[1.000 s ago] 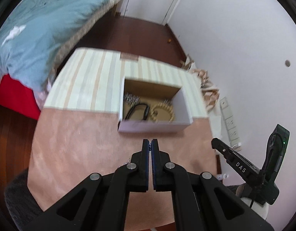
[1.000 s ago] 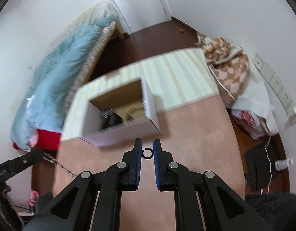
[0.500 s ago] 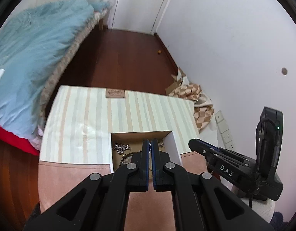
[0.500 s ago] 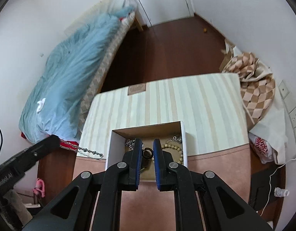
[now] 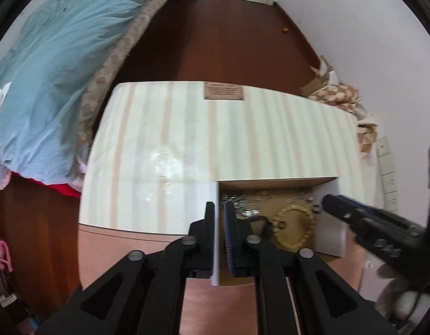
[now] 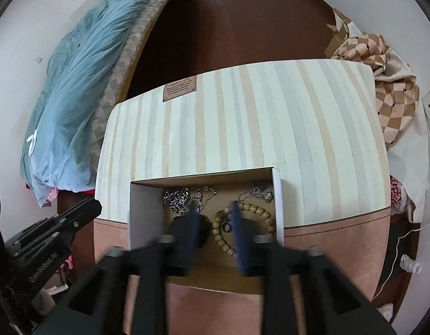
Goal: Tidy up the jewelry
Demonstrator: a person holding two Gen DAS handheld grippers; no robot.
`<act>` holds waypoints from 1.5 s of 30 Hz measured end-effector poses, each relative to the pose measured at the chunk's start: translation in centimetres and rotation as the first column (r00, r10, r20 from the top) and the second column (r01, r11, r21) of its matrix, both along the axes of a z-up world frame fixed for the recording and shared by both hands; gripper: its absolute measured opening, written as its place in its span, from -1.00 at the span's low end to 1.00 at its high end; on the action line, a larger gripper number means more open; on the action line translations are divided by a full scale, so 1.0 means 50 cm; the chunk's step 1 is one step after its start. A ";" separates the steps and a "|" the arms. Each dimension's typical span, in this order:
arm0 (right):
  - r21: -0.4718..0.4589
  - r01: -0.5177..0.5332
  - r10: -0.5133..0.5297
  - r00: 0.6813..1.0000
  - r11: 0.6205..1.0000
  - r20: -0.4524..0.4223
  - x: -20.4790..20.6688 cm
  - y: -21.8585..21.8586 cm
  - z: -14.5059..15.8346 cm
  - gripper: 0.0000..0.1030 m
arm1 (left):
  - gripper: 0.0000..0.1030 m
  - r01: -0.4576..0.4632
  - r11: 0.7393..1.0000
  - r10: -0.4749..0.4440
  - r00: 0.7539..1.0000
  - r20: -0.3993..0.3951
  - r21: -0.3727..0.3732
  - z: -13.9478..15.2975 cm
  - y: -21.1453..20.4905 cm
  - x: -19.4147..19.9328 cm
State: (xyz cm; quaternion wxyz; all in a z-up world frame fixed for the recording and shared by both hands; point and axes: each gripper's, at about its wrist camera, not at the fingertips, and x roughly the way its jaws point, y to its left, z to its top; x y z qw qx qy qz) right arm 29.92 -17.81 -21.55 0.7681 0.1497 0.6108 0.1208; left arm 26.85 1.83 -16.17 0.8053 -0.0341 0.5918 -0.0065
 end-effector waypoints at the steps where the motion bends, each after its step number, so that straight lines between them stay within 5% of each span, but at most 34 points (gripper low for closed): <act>1: -0.001 0.006 -0.006 1.000 1.000 0.004 0.000 -0.005 0.000 0.07 | -0.32 -0.004 1.000 0.004 1.000 0.004 0.005 -0.002 0.003 -0.001; 3: 0.002 0.014 -0.014 1.000 1.000 0.005 -0.001 -0.013 0.001 0.12 | 0.49 -0.021 1.000 0.021 0.999 0.025 0.012 -0.005 0.014 -0.010; 9: -0.064 0.025 -0.022 0.999 0.998 0.046 -0.026 -0.024 0.024 0.13 | 0.55 -0.042 0.999 0.040 0.997 0.063 0.027 -0.004 0.028 -0.042; 12: -0.133 0.031 -0.021 0.997 0.991 0.081 -0.056 -0.025 0.041 0.51 | 0.83 -0.049 0.997 0.045 0.996 0.076 0.053 -0.003 0.027 -0.058; 17: -0.269 0.051 -0.018 0.992 0.962 0.123 -0.102 -0.022 0.057 0.94 | 0.95 -0.061 0.993 0.050 0.994 0.099 0.102 0.002 0.020 -0.094; 24: -0.397 0.059 -0.001 0.989 0.916 0.145 -0.172 -0.024 0.059 0.97 | 0.96 -0.063 0.992 0.052 0.993 0.103 0.110 0.004 0.008 -0.140; 31: -0.413 0.094 -0.006 0.978 0.906 0.208 -0.228 -0.027 0.116 0.98 | 0.97 -0.062 0.995 0.050 0.990 0.134 0.084 0.045 -0.009 -0.196; 45: -0.369 0.172 -0.010 0.915 0.913 0.403 -0.402 -0.028 0.329 0.98 | 0.97 -0.071 0.996 0.051 0.956 0.288 0.056 0.232 -0.013 -0.363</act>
